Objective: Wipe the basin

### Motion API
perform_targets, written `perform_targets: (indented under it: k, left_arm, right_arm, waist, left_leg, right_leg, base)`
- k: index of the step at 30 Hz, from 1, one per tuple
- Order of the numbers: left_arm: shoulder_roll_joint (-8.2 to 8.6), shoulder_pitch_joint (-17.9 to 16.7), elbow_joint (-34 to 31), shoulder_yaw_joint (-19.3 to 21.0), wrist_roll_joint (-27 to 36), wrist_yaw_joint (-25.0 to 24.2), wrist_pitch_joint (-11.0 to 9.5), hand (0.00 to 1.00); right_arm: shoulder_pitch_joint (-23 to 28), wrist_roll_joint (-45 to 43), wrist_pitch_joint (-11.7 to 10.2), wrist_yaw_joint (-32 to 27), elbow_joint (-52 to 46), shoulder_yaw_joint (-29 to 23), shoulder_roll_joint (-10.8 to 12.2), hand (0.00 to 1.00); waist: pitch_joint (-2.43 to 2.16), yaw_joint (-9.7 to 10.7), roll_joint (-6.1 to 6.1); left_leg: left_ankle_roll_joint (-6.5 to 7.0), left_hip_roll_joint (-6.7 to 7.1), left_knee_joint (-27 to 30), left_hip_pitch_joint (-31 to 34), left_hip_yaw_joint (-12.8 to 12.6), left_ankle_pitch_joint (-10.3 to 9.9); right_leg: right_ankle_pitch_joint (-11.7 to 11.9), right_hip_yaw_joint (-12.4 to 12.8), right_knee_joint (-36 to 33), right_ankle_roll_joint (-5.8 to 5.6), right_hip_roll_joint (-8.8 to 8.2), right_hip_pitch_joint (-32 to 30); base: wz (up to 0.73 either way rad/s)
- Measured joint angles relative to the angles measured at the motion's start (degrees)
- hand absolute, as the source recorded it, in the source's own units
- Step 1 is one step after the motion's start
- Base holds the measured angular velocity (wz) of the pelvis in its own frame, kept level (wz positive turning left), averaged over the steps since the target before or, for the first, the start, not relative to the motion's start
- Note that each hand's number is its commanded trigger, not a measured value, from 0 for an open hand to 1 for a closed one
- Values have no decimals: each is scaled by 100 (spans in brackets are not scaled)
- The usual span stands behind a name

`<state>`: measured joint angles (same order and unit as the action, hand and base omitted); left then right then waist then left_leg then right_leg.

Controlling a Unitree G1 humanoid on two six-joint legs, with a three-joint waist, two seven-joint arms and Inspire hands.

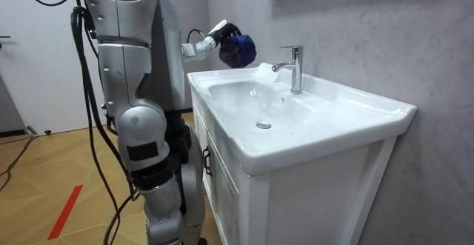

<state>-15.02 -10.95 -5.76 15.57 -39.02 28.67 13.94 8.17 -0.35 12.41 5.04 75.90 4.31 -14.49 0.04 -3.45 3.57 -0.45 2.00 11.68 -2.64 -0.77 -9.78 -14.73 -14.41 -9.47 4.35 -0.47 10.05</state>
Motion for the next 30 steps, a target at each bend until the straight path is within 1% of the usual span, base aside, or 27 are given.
perform_targets:
  k: [4, 8, 11, 12, 13, 14, 17, 19, 20, 21, 25, 27, 30]
  left_arm:
    - [7, -91, 127, -2, 6, -70, 11, 100]
    - [9, -91, 445, -26, 6, -80, 2, 100]
    - [71, -120, 723, -172, 20, -171, 9, 100]
    - [84, -152, 812, -241, 51, -179, 9, 100]
    - [103, -187, 841, -258, 69, -188, 10, 100]
    - [137, -270, 888, -285, 69, -190, 22, 100]
    - [201, -433, 903, -371, 129, -201, 105, 100]
    - [222, -457, 903, -391, 130, -208, 111, 100]
    - [231, -469, 906, -394, 129, -208, 112, 100]
    - [237, -471, 909, -397, 129, -209, 114, 100]
    - [238, -478, 909, -399, 130, -216, 144, 100]
    - [238, -479, 909, -401, 130, -220, 203, 100]
    - [240, -485, 910, -401, 129, -220, 221, 100]
  right_arm:
    - [-10, 5, -48, 19, -87, 0, -33, 0]
    - [-8, 17, -57, 82, -154, 5, -56, 0]
    - [22, 76, -52, 99, -126, 6, -35, 0]
    - [38, 137, -39, 94, -103, 8, -34, 0]
    - [46, 157, -28, 87, -98, 9, -34, 0]
    - [88, 205, -18, 78, -101, 9, -34, 0]
    - [95, 201, 28, 76, -106, 7, -34, 0]
    - [99, 201, 55, 79, -112, 6, -38, 0]
    - [91, 173, 104, 78, -112, 3, -43, 0]
    - [80, 169, 140, 74, -117, -6, -43, 0]
    - [89, 172, 141, 56, -222, -8, -43, 0]
    - [92, 172, 146, 58, -232, -2, -42, 0]
    - [128, 174, 148, 57, -233, -9, -42, 0]
  waist:
    - [7, -7, -17]
    - [6, 17, 18]
    - [7, 35, 32]
    - [20, 34, 10]
    - [21, 33, 10]
    - [11, 35, 21]
    - [2, 45, 14]
    - [-2, 50, 15]
    - [2, 44, 6]
    - [-3, 48, 11]
    - [-13, 57, 15]
    - [-18, 56, 24]
    - [-18, 73, 20]
  left_leg:
    - [0, 2, 16, 8, 0, 0]
    - [12, 25, 20, 9, 2, 7]
    - [20, 59, 26, -1, 67, 12]
    - [20, 66, 27, 2, 86, 12]
    - [20, 67, 26, 4, 86, 12]
    - [20, 67, 25, 5, 85, 12]
    - [20, 67, 14, 6, 95, 11]
    - [19, 66, 8, 9, 103, 11]
    - [19, 66, 5, 6, 105, 11]
    - [19, 66, 3, 2, 111, 11]
    - [19, 66, -1, -6, 119, 11]
    - [19, 64, 3, -1, 118, 11]
    - [19, 64, 6, -3, 118, 11]
  right_leg:
    - [0, 2, 4, 0, -1, 1]
    - [-1, 2, 56, -1, -11, 34]
    - [-9, -28, 85, -17, -20, 86]
    - [-13, -44, 85, -22, -24, 86]
    - [-13, -48, 85, -23, -26, 83]
    - [-13, -48, 90, -23, -27, 83]
    - [-13, -93, 91, -24, -31, 84]
    - [-13, -138, 90, -24, -32, 86]
    - [-13, -139, 89, -24, -32, 86]
    - [-13, -143, 84, -24, -32, 91]
    - [-13, -155, 67, -24, -32, 96]
    - [-13, -163, 66, -24, -32, 95]
    - [-13, -150, 65, -24, -33, 96]
  base:
    - [1]
    - [1]
    - [10]
    - [10]
    - [0]
    - [0]
    - [3]
    - [5]
    - [0]
    - [0]
    - [0]
    - [0]
    - [0]
